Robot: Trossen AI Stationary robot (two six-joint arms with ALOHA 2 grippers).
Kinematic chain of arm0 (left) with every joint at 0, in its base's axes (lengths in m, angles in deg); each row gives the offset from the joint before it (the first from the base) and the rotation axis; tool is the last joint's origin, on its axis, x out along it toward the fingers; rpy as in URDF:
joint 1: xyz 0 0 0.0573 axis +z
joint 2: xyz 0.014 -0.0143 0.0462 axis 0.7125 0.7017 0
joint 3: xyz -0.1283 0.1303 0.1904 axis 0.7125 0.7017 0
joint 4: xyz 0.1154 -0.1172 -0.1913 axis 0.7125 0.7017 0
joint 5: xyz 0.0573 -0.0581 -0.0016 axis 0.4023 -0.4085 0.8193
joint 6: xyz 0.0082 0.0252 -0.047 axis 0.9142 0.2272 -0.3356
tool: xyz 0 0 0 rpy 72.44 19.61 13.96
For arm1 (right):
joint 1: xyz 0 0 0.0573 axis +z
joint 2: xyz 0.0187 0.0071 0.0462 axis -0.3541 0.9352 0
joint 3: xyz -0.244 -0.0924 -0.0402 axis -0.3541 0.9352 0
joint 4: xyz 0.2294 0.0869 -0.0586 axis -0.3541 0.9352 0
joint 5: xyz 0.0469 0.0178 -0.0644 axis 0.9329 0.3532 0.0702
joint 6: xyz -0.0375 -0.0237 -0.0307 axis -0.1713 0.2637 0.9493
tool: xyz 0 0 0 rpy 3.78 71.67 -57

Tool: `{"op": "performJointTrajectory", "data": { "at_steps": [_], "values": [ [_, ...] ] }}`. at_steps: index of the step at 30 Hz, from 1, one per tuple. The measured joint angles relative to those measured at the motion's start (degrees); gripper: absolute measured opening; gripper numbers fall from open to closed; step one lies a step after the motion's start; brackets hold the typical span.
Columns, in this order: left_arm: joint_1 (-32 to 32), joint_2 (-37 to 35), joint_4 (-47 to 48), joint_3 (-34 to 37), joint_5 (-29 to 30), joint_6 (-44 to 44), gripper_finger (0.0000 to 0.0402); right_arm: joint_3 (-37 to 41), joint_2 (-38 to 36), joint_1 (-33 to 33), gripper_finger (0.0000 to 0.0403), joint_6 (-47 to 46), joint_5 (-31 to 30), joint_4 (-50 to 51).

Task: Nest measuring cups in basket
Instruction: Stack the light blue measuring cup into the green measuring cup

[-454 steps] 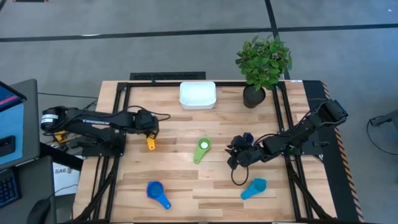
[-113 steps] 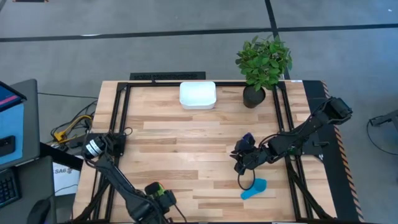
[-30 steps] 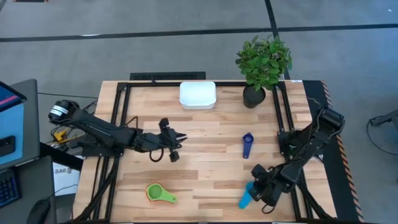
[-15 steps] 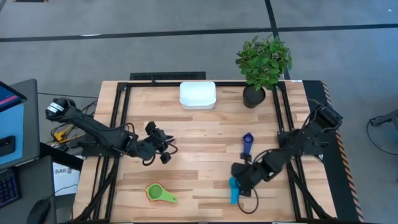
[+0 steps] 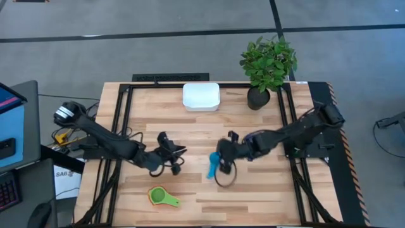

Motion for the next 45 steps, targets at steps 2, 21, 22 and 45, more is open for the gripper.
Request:
{"op": "performJointTrajectory", "data": {
  "at_steps": [2,21,22,45],
  "values": [
    [1.5,2.8,-6.2,0.0,0.1,1.6,0.0057,0.0,0.1,-2.1,0.0041,-1.1,-0.1,-0.5],
    [13.0,6.9,-10.9,-9.6,-21.9,13.3,0.0143,0.0,0.0,-4.2,0.0047,7.4,0.6,-5.0],
    [13.2,6.9,-10.0,-10.2,-21.9,13.5,0.0142,0.0,0.0,-4.4,0.0047,7.4,0.5,-5.0],
    [16.2,16.9,3.4,-20.6,-18.0,14.9,0.0137,-1.0,0.0,-8.5,0.0048,10.0,3.6,-6.3]
  ]
}}
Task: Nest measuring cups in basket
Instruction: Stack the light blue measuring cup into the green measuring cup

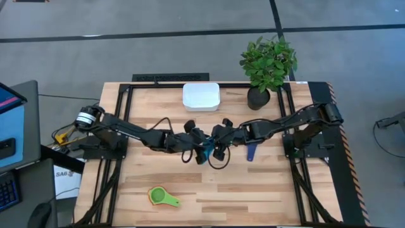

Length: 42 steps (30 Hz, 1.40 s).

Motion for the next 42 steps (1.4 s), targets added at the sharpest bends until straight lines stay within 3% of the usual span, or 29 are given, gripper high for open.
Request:
{"op": "performJointTrajectory", "data": {
  "at_steps": [4,13,21,34,38,42],
  "values": [
    [0.0,-0.1,9.0,-2.6,0.4,0.8,0.0116,0.0,0.0,-0.1,0.0048,1.1,0.4,-0.1],
    [0.1,-0.1,19.0,-6.8,-0.8,2.3,0.0009,0.0,0.0,-0.2,0.0049,1.5,1.5,0.0],
    [1.1,-0.1,21.5,-7.4,-5.3,5.1,0.0034,0.0,0.0,-0.2,0.0049,2.0,2.3,0.6],
    [1.8,2.1,20.9,-7.5,-6.3,4.0,0.0127,-0.3,0.1,-0.2,0.0049,2.0,1.9,0.8],
    [1.9,2.6,21.3,-7.4,-6.3,4.0,0.0121,-0.4,0.0,-0.2,0.0049,2.6,1.4,0.7],
    [2.0,3.0,23.3,-8.3,-6.2,4.5,0.0088,-0.4,0.1,-0.7,0.0049,3.0,1.5,1.1]
  ]
}}
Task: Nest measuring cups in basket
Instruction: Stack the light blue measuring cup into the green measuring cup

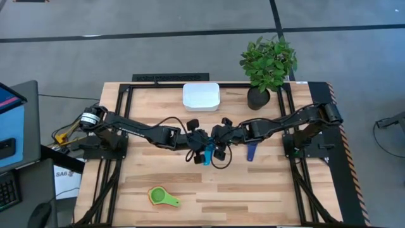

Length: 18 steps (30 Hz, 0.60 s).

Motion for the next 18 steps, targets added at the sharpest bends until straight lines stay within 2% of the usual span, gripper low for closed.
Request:
{"op": "performJointTrajectory", "data": {
  "at_steps": [7,13,18],
  "values": [
    [0.1,0.9,5.5,-4.3,1.9,0.2,0.002,-0.2,-0.2,-0.1,0.0049,-1.1,-0.1,0.2],
    [0.1,0.9,8.9,-6.3,2.8,-1.1,0.0017,-0.2,-0.2,-0.1,0.0066,-0.4,0.0,-0.3],
    [-0.2,0.5,10.7,-6.6,3.8,-9.3,0.0013,-0.2,-1.7,-0.1,0.0104,0.6,-0.2,0.5]
  ]
}}
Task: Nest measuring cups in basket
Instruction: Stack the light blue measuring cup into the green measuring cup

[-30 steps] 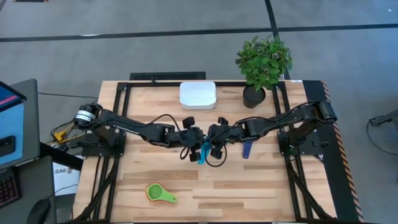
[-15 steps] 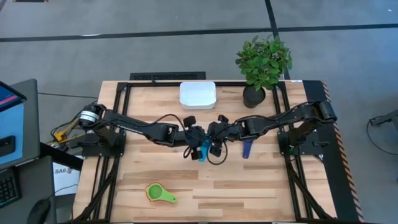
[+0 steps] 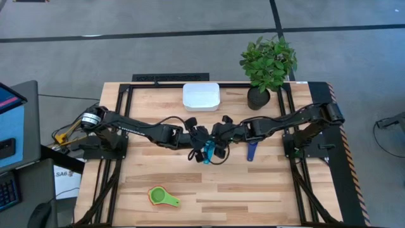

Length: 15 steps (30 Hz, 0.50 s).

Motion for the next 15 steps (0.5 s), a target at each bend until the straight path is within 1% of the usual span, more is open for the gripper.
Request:
{"op": "performJointTrajectory", "data": {
  "at_steps": [3,7,10,13,15],
  "values": [
    [-1.1,-0.4,0.8,-0.2,1.7,-4.9,0.0012,0.0,-1.9,0.2,0.0136,1.0,0.0,0.8],
    [-2.2,-0.8,6.5,0.4,5.6,-9.0,0.0004,0.0,-3.9,1.2,0.0186,3.4,2.2,1.3],
    [-2.4,-1.3,8.3,0.1,7.3,-13.2,0.0,0.0,-4.0,2.0,0.022,4.6,2.8,0.9],
    [-2.7,-1.1,11.3,0.1,7.5,-18.1,0.0,0.1,-4.0,2.4,0.0242,4.7,2.1,2.7],
    [-3.6,-1.1,13.0,0.1,7.5,-22.9,0.0,0.1,-4.0,2.2,0.0248,3.9,2.0,4.4]
  ]
}}
